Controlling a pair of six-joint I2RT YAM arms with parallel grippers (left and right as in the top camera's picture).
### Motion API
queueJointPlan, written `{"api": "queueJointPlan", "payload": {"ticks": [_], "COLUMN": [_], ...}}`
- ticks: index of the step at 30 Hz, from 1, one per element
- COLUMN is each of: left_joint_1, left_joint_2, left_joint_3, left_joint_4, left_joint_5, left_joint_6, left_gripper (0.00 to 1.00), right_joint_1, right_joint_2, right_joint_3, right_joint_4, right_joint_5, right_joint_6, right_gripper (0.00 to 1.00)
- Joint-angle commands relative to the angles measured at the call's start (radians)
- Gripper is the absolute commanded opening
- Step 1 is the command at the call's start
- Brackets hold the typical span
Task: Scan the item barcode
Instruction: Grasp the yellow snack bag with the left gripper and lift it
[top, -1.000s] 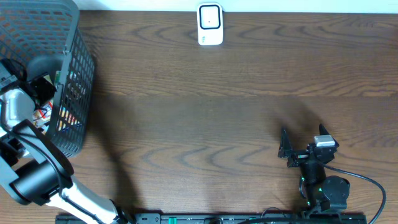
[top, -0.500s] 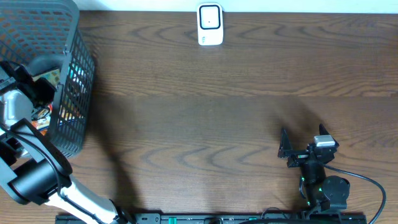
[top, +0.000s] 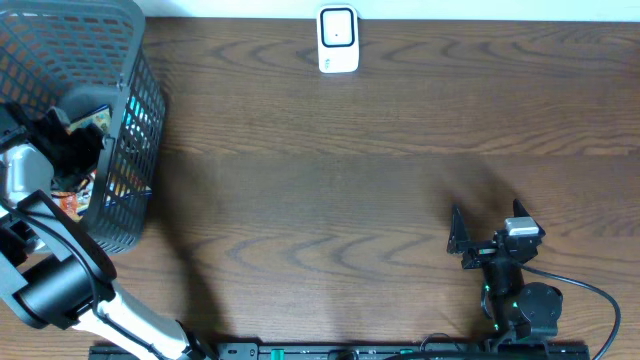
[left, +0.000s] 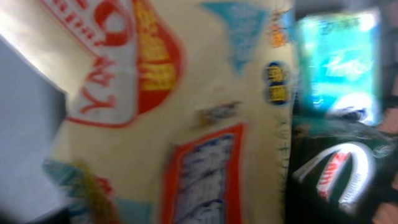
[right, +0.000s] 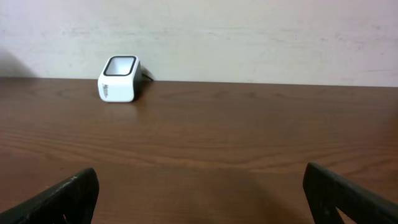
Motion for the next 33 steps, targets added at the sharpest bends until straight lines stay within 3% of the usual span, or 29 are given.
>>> {"api": "queueJointPlan", "payload": {"ticks": [1, 4, 6, 7, 8, 9, 10, 16, 20, 24, 33], "left_joint_1": [-0.006, -0.006, -0.006, -0.006, -0.006, -0.006, -0.006, 0.002, 0.034, 0.066, 0.083], "left_joint_2": [0.015, 0.015, 0.015, 0.015, 0.015, 0.015, 0.015, -0.033, -0.145, -0.286, -0.570], "left_joint_3": [-0.006, -0.009, -0.011, -0.014, -0.019, -0.019, -0.019, 0.025, 0.043, 0.043, 0.043], "left_joint_4": [-0.067, -0.087, -0.096, -0.096, -0.095, -0.096, -0.096, -0.126, -0.077, 0.013, 0.153], "left_joint_5": [-0.095, -0.094, -0.095, -0.095, -0.095, -0.095, -0.095, -0.095, -0.085, 0.057, 0.165], "left_joint_6": [0.080, 0.100, 0.100, 0.100, 0.101, 0.103, 0.103, 0.039, -0.198, -0.218, -0.379], "left_gripper": [0.58, 0.61, 0.71, 0.57, 0.31, 0.13, 0.08, 0.07, 0.07, 0.07, 0.07], "right_joint_1": [0.008, 0.008, 0.008, 0.008, 0.008, 0.008, 0.008, 0.008, 0.008, 0.008, 0.008], "right_joint_2": [-0.005, -0.005, -0.005, -0.005, -0.005, -0.005, -0.005, -0.005, -0.005, -0.005, -0.005], "right_joint_3": [-0.001, -0.001, -0.001, -0.001, -0.001, -0.001, -0.001, -0.001, -0.001, -0.001, -0.001], "right_joint_4": [-0.005, -0.005, -0.005, -0.005, -0.005, -0.005, -0.005, -0.005, -0.005, -0.005, -0.005], "right_joint_5": [0.007, 0.007, 0.007, 0.007, 0.007, 0.007, 0.008, 0.007, 0.008, 0.007, 0.007], "right_joint_6": [0.004, 0.004, 0.004, 0.004, 0.004, 0.004, 0.003, 0.003, 0.004, 0.004, 0.004], "right_gripper": [0.99, 0.99, 0.99, 0.99, 0.99, 0.99, 0.99, 0.99, 0.99, 0.99, 0.99]}}
